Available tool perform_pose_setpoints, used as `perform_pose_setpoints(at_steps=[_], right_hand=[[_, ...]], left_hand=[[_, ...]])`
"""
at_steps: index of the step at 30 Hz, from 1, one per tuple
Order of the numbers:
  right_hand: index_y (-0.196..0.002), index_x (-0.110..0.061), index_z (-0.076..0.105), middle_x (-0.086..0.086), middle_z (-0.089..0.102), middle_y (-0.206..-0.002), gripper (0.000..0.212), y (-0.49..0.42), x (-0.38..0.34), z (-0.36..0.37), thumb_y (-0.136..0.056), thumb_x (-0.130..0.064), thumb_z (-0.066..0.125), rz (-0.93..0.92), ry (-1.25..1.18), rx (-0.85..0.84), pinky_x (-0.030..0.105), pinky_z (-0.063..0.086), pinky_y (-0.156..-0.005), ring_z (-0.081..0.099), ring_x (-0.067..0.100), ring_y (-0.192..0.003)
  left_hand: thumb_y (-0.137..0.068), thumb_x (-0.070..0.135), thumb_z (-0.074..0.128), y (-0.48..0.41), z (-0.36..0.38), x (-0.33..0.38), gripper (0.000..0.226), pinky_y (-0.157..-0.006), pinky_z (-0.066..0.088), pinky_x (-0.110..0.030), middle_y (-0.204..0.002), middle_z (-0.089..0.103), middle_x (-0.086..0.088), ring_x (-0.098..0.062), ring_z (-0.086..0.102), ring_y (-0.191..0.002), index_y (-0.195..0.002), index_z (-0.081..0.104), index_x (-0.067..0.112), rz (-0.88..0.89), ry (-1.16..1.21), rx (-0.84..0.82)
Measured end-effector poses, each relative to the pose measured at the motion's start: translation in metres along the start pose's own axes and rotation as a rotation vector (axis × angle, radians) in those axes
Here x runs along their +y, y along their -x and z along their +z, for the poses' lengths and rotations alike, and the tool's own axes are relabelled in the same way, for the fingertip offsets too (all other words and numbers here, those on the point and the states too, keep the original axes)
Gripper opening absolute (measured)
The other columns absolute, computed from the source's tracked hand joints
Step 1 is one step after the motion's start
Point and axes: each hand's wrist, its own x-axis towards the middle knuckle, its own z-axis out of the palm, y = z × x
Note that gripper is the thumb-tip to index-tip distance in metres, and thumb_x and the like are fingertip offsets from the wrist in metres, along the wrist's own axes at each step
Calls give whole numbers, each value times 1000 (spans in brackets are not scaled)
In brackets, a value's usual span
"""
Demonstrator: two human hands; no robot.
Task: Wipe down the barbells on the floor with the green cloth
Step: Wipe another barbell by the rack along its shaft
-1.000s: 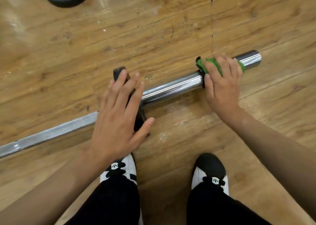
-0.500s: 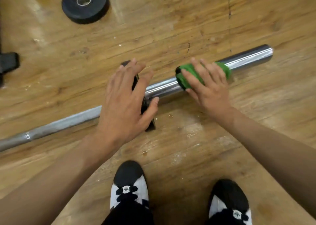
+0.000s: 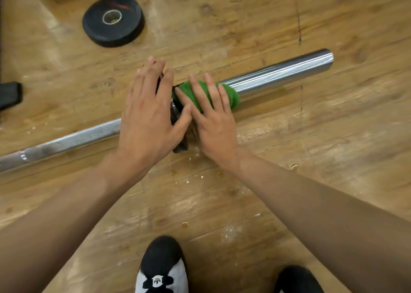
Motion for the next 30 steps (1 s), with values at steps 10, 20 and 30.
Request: perform_pose_setpoints(at_steps=[10,20,30], right_hand=[[-161,-23,34,15,27,-168,52,-13,186,-39,-113,-41,27,314,219,-31,52,17,-127,22,38,-156],[-155,-25,47,10,36,-165,47,-63,31,4,-109,-32,40,257,60,-75,54,13,-128,21,39,-156],[-155,-25,44,12,38,-163,51,-14,140,-54,-106,-40,41,285,168,-151,49,14,-127,28,34,-153]], left_hand=[[-91,47,66,-48,-6,-32,87,-129,20,-42,-163,31,-17,-33,24,-154,-157,34,0,-33,-2,-74],[-86,56,75,-67,-2,-37,100,-124,14,-25,-161,34,-16,-28,27,-152,-157,34,-2,-80,121,-28],[-91,73,45,-10,-1,-11,100,-129,14,-48,-170,20,-16,-32,11,-160,-163,25,7,-61,1,-18]])
